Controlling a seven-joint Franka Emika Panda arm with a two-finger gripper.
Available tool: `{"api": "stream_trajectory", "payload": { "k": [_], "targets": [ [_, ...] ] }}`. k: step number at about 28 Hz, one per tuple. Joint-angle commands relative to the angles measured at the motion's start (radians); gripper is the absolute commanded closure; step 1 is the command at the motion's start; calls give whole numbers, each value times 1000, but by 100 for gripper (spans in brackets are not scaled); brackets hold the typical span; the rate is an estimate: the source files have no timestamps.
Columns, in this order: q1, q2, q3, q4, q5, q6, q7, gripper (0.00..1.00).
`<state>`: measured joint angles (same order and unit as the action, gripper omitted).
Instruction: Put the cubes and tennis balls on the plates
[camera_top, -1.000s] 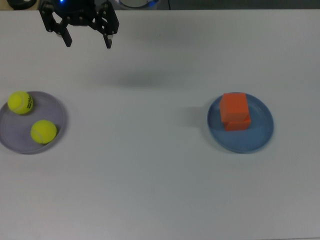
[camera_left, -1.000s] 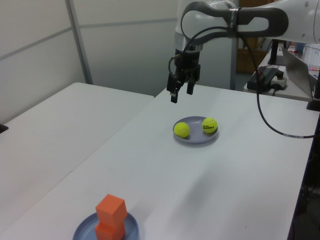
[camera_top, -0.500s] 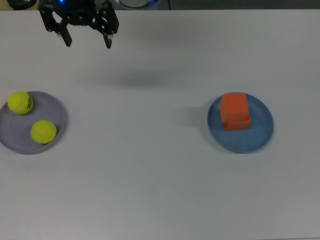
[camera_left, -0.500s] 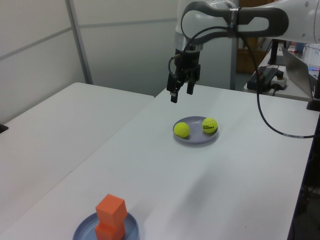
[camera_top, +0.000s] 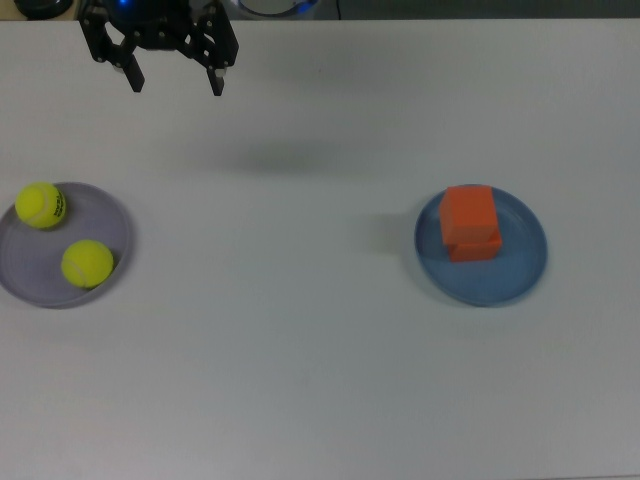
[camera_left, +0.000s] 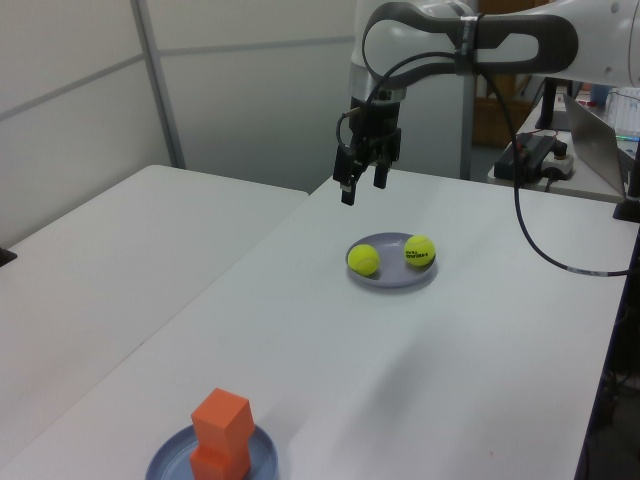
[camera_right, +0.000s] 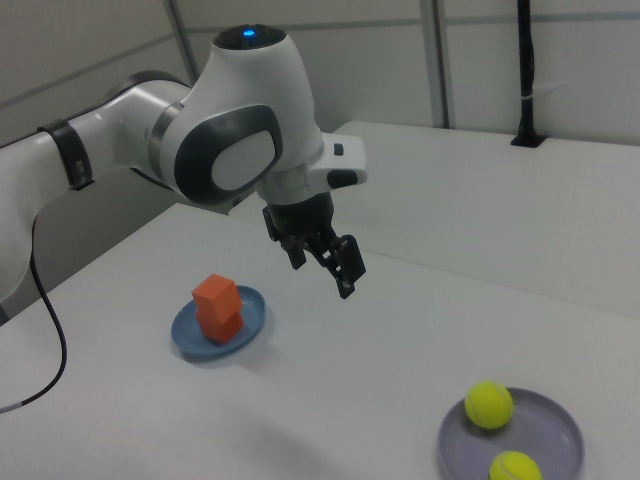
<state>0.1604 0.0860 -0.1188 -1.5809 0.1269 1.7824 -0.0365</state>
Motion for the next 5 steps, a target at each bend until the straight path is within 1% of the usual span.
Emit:
{"api": "stream_trajectory", "payload": {
  "k": [1,5],
  "targets": [
    [4,-32,5,-30,-15,-11,21,0],
    [2,-32,5,-30,-15,-11,21,0]
  ]
}}
